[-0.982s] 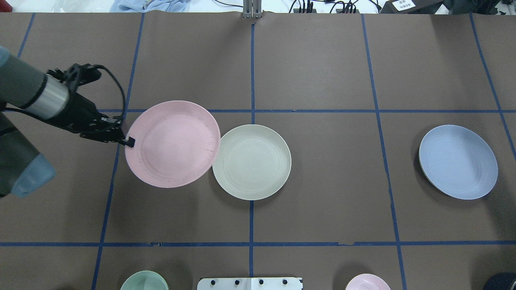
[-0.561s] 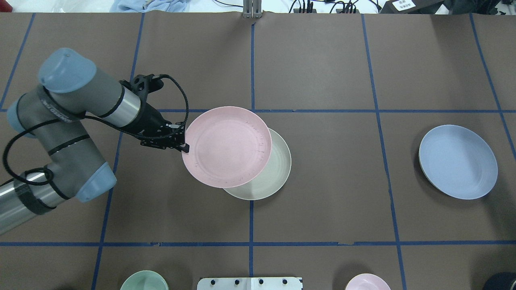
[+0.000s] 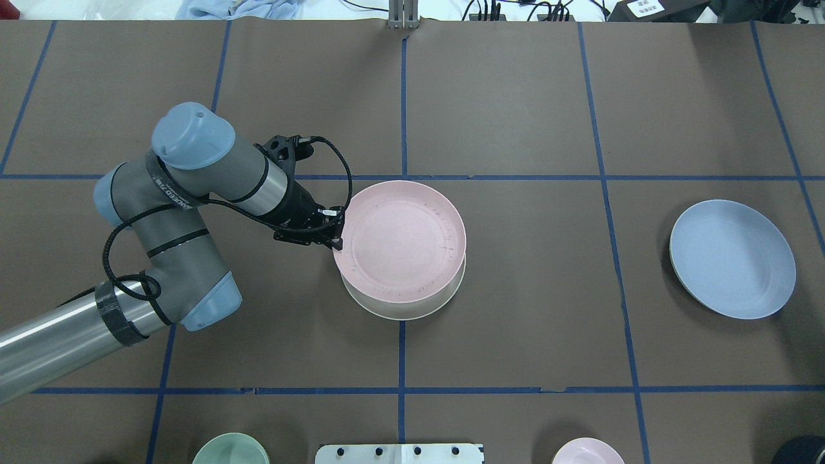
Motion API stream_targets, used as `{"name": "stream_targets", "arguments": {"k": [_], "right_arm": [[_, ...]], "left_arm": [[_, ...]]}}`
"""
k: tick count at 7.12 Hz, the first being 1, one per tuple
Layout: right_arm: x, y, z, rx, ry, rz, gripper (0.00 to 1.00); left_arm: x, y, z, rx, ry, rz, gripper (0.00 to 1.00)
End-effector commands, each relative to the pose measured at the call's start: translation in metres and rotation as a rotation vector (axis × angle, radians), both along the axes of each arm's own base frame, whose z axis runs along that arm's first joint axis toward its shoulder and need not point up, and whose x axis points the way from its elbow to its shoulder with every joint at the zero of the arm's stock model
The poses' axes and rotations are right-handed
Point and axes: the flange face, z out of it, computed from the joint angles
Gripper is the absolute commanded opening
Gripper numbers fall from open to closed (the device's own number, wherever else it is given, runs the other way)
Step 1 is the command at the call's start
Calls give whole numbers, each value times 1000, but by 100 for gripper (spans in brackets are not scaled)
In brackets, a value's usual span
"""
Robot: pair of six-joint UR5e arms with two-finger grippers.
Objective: Stack three plates with pink and blue
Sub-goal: 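Lift the pink plate with the left gripper and carry it over the cream plate, then lower the pink plate onto the cream plate and open the left gripper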
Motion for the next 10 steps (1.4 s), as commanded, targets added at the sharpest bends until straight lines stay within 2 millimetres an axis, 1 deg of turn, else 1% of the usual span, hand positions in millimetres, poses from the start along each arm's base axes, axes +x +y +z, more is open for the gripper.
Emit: {"name": "stream_targets", "arguments": {"k": [1, 2, 5, 6, 7, 8, 9, 10], "right_arm": [[0, 1, 1, -3, -3, -1, 100], [0, 1, 4, -9, -1, 0, 100], [0, 1, 4, -11, -1, 0, 100], [0, 1, 4, -9, -1, 0, 100], [0, 1, 4, -9, -1, 0, 100], [0, 1, 6, -13, -2, -3, 100], [-5, 1, 7, -13, -3, -12, 100], [-15, 1, 7, -17, -2, -30, 100]], "left_arm": [[15, 9, -5, 5, 1, 17, 0], [14, 9, -5, 6, 2, 17, 0], [12, 11, 2, -2, -6, 17, 0], [12, 11, 2, -3, -6, 18, 14], [13, 11, 1, 4, -4, 20, 49], [12, 11, 0, 8, 1, 18, 62], [7, 12, -7, 12, 14, 15, 66], [-12, 4, -11, 19, 26, -6, 66]]}}
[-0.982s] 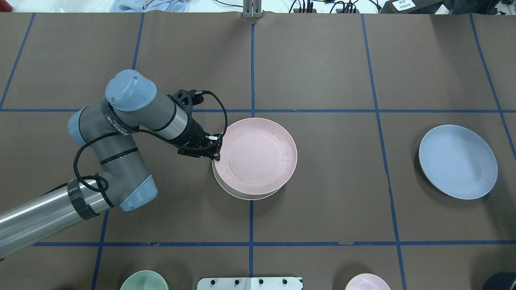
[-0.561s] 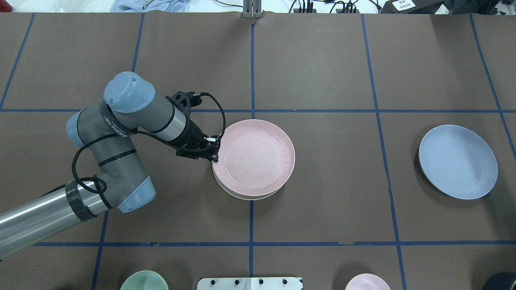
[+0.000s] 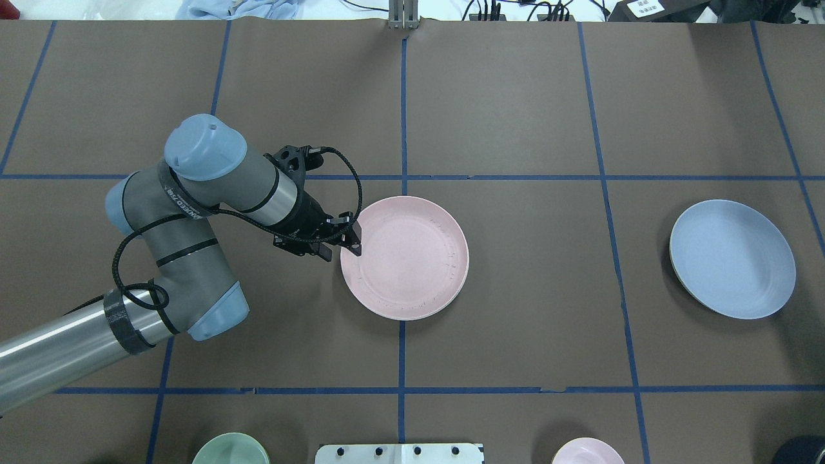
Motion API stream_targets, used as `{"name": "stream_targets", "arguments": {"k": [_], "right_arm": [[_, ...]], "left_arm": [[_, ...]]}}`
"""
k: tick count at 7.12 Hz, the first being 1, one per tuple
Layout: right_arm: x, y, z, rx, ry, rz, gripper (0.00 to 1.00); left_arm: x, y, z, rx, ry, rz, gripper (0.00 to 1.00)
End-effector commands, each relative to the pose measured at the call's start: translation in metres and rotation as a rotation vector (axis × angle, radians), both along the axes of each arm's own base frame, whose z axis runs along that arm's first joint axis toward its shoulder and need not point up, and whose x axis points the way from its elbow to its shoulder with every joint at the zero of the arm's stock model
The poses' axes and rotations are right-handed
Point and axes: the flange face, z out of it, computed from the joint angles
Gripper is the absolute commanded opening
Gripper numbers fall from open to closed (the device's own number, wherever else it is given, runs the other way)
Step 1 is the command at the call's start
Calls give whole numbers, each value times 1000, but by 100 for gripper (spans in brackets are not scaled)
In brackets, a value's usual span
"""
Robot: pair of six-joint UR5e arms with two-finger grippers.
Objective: Stack three plates with pink and blue
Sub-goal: 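Withdraw the left gripper while the right gripper reaches to the light blue plate rim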
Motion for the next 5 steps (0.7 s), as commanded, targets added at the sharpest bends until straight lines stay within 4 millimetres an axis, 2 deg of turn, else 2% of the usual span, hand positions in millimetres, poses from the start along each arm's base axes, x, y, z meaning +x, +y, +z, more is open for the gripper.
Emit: {"name": "stream_targets", "arguments": {"k": [1, 2, 3, 4, 5], "right_arm": [[-37, -1, -4, -33, 1, -43, 100], [-61, -4, -13, -118, -13, 11, 100], [-89, -1, -14, -210, -17, 85, 100], [-103, 11, -5, -251, -25, 115, 100], [-113, 32, 15, -256, -15, 86, 100]], "left_arm": [[-59, -4, 10, 18, 18, -46, 65], [-98, -4, 23, 35, 17, -78, 65], [-122, -5, 30, 90, 19, -73, 65], [-148, -18, 40, 113, 11, -85, 65], [-164, -22, 50, 130, 1, -94, 65]]}}
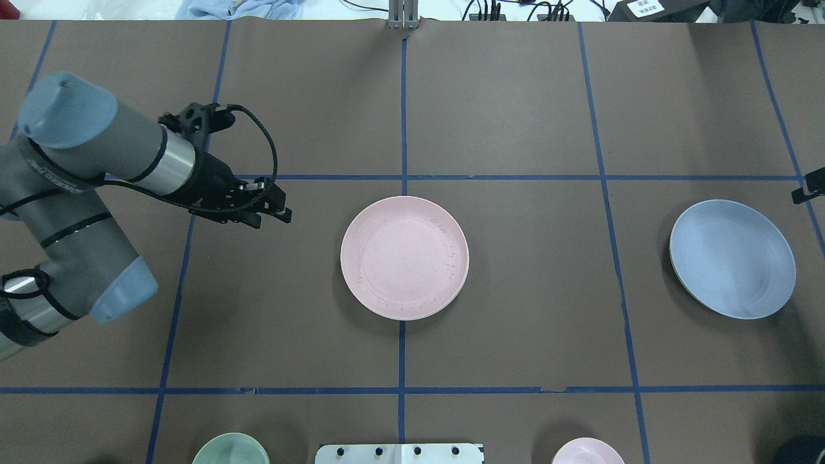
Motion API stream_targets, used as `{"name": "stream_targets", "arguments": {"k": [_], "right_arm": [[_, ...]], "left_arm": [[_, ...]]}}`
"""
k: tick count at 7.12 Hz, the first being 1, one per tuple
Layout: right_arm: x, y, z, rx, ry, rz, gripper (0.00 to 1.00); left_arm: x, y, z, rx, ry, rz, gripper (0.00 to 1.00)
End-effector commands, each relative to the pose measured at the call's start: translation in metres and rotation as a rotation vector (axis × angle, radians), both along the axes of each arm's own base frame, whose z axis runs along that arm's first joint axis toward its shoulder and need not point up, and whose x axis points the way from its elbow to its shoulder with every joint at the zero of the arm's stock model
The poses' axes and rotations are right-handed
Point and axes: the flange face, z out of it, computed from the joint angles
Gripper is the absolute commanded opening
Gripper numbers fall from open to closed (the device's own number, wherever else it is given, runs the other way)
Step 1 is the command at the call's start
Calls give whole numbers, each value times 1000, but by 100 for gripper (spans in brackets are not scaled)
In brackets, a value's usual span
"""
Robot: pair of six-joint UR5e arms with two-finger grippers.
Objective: Stack three plates with pink and blue
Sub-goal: 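Withdraw the left gripper while the right gripper reaches to the light blue plate rim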
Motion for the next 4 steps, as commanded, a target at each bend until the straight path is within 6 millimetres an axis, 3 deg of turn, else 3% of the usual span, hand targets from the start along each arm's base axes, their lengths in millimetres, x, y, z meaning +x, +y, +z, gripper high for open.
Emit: {"name": "stream_targets", "arguments": {"k": [1, 2, 4], "right_arm": [[-20, 25, 36, -33, 4, -12, 100], [-26, 29, 63, -15, -1, -26, 100], [-35, 35, 91, 2, 11, -32, 100]], "left_arm": [[-37, -8, 21, 53, -21, -15, 65], [-38, -8, 25, 54, -26, -14, 65], [-37, -7, 25, 51, -30, -12, 66]]}}
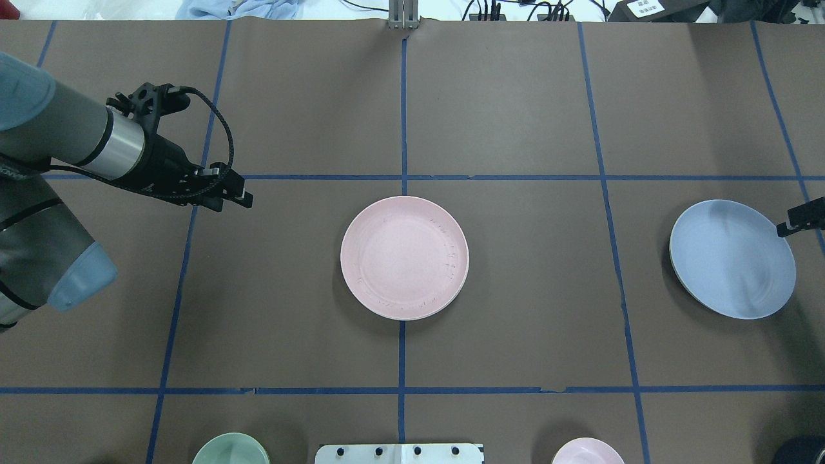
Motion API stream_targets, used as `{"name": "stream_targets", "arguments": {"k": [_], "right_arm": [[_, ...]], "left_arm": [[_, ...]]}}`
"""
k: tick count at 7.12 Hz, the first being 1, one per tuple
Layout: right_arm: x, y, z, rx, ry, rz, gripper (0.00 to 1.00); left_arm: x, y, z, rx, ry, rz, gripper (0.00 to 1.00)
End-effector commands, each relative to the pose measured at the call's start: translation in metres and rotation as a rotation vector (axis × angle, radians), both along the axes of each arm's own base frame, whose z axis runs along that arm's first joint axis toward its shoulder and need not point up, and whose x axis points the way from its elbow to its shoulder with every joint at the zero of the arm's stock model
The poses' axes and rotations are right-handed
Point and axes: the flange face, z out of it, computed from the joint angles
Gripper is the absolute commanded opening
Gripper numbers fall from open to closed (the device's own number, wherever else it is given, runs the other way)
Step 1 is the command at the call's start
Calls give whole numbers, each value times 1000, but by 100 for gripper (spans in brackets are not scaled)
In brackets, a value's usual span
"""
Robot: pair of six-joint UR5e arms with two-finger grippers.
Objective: Stack three plates with pink and blue
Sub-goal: 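Withdraw the left gripper while the right gripper reaches to the light blue plate rim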
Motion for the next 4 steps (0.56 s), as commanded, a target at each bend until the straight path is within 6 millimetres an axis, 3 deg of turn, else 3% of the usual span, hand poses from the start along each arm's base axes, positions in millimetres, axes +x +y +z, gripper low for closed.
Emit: {"name": "stream_targets", "arguments": {"k": [1, 4], "right_arm": [[-9, 7, 30, 12, 16, -15, 100], [-16, 12, 42, -9, 27, -34, 99]], "left_arm": [[-1, 0, 2, -1, -4, 0, 65], [1, 1, 3, -3, -6, 3, 66]]}}
